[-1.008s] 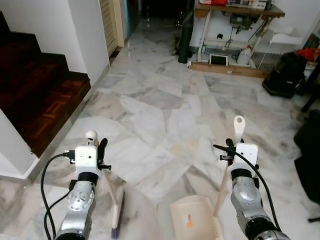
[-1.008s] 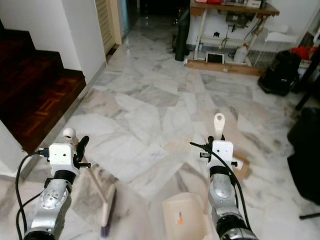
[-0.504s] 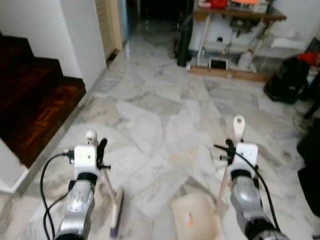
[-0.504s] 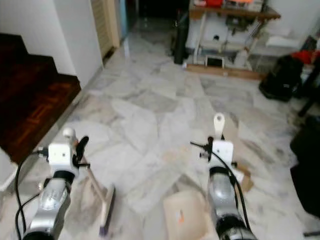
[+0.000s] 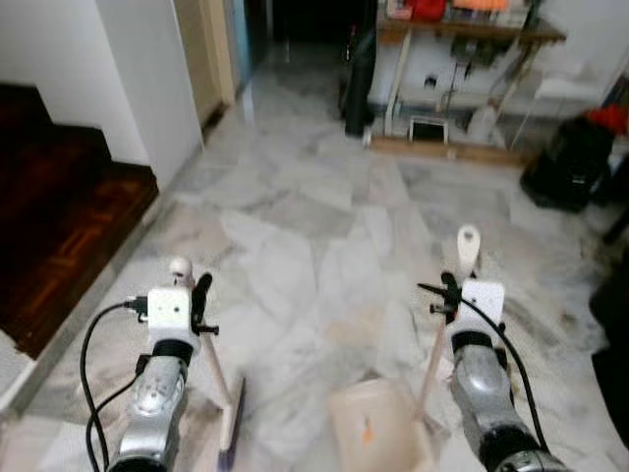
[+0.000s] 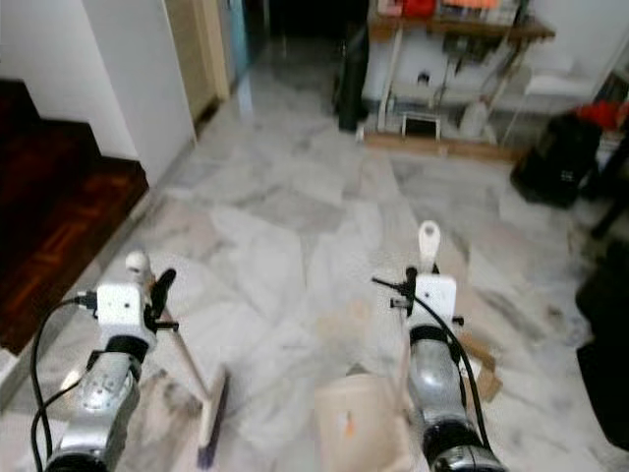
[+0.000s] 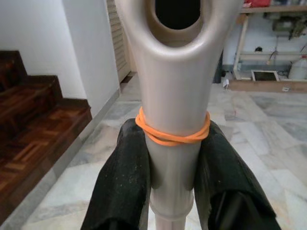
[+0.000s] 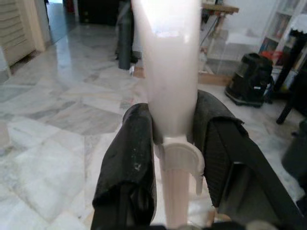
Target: Sweep floor
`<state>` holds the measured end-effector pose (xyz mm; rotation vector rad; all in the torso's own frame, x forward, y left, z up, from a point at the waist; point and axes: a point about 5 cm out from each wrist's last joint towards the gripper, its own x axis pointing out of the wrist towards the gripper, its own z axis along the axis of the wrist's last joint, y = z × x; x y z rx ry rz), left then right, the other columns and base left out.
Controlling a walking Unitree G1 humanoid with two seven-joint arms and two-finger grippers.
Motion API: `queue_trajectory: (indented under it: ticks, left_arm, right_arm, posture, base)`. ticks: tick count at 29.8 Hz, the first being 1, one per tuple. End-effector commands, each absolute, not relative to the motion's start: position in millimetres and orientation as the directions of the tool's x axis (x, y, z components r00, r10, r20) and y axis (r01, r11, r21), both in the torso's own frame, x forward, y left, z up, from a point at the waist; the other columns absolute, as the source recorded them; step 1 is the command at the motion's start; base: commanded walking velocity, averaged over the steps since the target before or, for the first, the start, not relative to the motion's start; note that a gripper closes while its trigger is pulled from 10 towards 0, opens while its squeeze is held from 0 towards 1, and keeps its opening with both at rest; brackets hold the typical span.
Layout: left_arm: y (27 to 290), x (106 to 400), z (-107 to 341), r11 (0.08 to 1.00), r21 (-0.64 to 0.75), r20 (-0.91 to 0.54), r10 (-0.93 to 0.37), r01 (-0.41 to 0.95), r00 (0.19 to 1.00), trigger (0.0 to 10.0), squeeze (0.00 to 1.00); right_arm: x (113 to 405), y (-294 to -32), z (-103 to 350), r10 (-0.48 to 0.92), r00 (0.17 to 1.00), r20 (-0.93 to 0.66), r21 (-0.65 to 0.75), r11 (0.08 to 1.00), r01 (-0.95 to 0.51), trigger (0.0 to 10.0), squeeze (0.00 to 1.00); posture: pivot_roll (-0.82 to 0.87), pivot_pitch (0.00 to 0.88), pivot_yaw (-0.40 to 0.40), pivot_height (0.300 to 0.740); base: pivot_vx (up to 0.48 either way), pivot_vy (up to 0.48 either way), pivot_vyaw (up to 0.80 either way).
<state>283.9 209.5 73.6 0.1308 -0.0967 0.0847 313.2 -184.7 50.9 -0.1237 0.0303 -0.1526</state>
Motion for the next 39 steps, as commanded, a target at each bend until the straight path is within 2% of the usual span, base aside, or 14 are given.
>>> queue_trajectory:
  ticks: [1,33,39]
  left_arm:
    - [204.3,290.1,85.0,0.986,0.149,0.155,0.051,-0.074,0.987,10.0,0.00]
    - [208.2,292.4,89.6,0.985,0.151,0.172,0.061,-0.088,0.983,10.0,0.00]
    - [207.2,292.4,91.8,0.988,0.135,0.185,0.054,-0.080,0.981,10.0,0.00]
  right_arm:
    - [315.5,-196.0,58.1,-0.189,0.982,0.010,-0.119,0.975,0.189,10.0,0.00]
    - [313.9,-199.2,58.4,-0.208,0.978,0.018,-0.115,0.971,0.208,10.0,0.00]
    - [312.1,-199.8,58.6,-0.211,0.977,0.031,-0.120,0.970,0.213,10.0,0.00]
  posture:
    - [0.06,0.000,-0.026,0.740]
    - [0.05,0.000,-0.015,0.740]
    - [0.05,0.000,-0.013,0.740]
  base:
    - [0.352,0.000,-0.80]
    - [0.347,0.000,-0.78]
    - [0.041,0.000,0.00]
